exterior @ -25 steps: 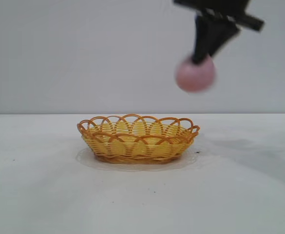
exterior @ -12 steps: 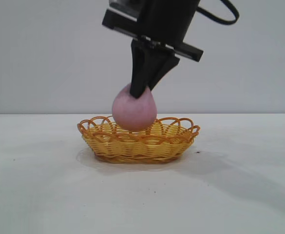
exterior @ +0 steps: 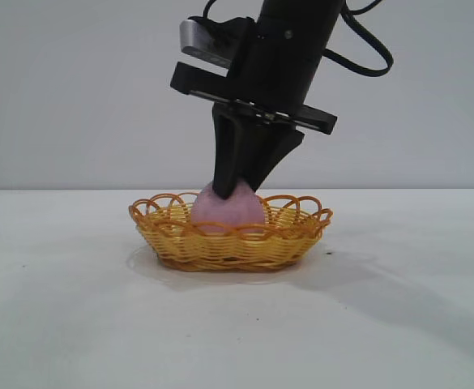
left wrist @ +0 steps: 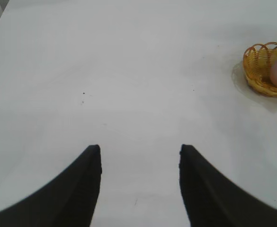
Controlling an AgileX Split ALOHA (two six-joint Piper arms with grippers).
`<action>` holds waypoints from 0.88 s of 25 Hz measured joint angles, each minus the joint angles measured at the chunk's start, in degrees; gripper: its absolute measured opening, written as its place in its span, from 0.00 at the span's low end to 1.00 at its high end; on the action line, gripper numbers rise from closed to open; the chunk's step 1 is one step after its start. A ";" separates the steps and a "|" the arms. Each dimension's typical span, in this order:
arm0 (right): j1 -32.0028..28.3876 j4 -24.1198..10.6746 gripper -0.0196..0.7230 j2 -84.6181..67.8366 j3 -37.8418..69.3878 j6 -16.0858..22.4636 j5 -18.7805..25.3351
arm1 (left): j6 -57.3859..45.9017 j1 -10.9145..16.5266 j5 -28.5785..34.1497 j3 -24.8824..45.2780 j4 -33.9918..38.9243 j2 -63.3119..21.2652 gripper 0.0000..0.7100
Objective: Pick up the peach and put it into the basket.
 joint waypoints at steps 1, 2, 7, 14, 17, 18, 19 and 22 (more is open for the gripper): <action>0.00 0.00 0.43 -0.24 0.00 0.00 0.00 | 0.00 0.00 0.00 0.00 0.00 0.00 0.47; 0.00 -0.29 0.47 -0.80 0.00 0.00 0.00 | 0.00 0.00 0.00 0.00 0.00 0.00 0.47; -1.08 -0.77 0.53 -5.97 0.00 0.56 -0.13 | 0.00 0.00 0.00 0.00 0.00 0.00 0.47; -15.81 -17.69 0.57 -9.21 0.00 17.64 0.71 | 0.00 0.00 0.00 0.00 0.00 0.00 0.47; -24.75 -22.94 0.57 -7.45 0.76 24.79 0.95 | 0.00 0.00 0.00 0.00 0.00 0.00 0.47; -27.42 -23.35 0.57 -6.70 1.16 25.81 1.04 | 0.00 0.00 0.00 0.00 0.00 0.00 0.47; -29.48 -23.61 0.57 -6.14 1.32 26.30 1.04 | 0.00 0.00 0.00 0.00 0.00 0.00 0.47; -32.52 -23.60 0.57 -5.30 1.66 26.70 -0.75 | 0.00 0.00 0.00 0.00 0.00 0.00 0.47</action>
